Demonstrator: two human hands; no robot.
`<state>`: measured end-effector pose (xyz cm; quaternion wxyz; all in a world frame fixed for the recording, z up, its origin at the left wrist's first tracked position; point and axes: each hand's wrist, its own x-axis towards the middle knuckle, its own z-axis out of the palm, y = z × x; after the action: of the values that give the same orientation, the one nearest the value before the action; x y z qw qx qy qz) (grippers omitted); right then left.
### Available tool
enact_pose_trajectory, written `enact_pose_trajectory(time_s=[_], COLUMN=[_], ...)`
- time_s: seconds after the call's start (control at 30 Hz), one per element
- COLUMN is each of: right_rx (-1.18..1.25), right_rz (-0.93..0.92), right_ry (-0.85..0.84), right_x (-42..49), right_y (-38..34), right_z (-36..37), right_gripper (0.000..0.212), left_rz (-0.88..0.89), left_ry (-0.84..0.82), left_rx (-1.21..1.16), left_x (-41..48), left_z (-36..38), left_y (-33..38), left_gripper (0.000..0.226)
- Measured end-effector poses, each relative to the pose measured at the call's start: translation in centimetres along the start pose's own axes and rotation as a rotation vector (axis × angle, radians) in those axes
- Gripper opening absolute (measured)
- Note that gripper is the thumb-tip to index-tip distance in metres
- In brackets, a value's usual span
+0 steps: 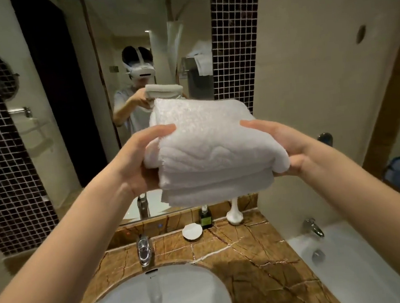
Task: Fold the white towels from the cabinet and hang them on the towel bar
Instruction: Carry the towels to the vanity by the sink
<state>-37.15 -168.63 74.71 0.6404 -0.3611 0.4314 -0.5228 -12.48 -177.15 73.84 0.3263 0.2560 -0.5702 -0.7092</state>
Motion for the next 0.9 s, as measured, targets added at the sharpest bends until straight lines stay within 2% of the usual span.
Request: enact_pose_trajectory(time_s=[0.17,0.3,0.4,0.47,0.6,0.7,0.77,0.9], right_rx=[0.081,0.123,0.152,0.179,0.179,0.195,0.194,0.210], right_rz=[-0.050,-0.061,-0.038,-0.009,0.011,0.019,0.034,0.087], right_ry=[0.072,0.178,0.252,0.300,0.379,0.433,0.457,0.447], right_x=[1.3,1.9,2.6,3.2,4.0,4.6,5.2,6.8], right_y=[0.1,0.8,2.2,3.5,6.4,8.5,9.9,13.5], right_z=[-2.9,-5.8,-8.6,-10.5,-14.3,-17.0,-18.7,-21.7], right_gripper=[0.030,0.030,0.034,0.029,0.020,0.025,0.030,0.023], left_rz=[0.008,0.007,-0.038,-0.063,-0.138,-0.188,-0.197,-0.237], left_ry=[-0.068,-0.116,-0.059,-0.068,-0.019,0.008,0.023,0.041], left_rx=[0.021,0.026,0.029,0.008,-0.012,-0.008,-0.018,-0.067], left_x=[5.1,8.3,10.6,11.9,14.1,15.5,16.3,17.7], left_z=[0.0,0.8,1.6,2.3,3.6,4.1,4.1,3.6], left_y=[-1.0,-3.3,-6.0,-8.2,-12.5,-15.9,-18.1,-22.8], left_gripper=[0.033,0.019,0.038,0.051,0.057,0.066,0.057,0.033])
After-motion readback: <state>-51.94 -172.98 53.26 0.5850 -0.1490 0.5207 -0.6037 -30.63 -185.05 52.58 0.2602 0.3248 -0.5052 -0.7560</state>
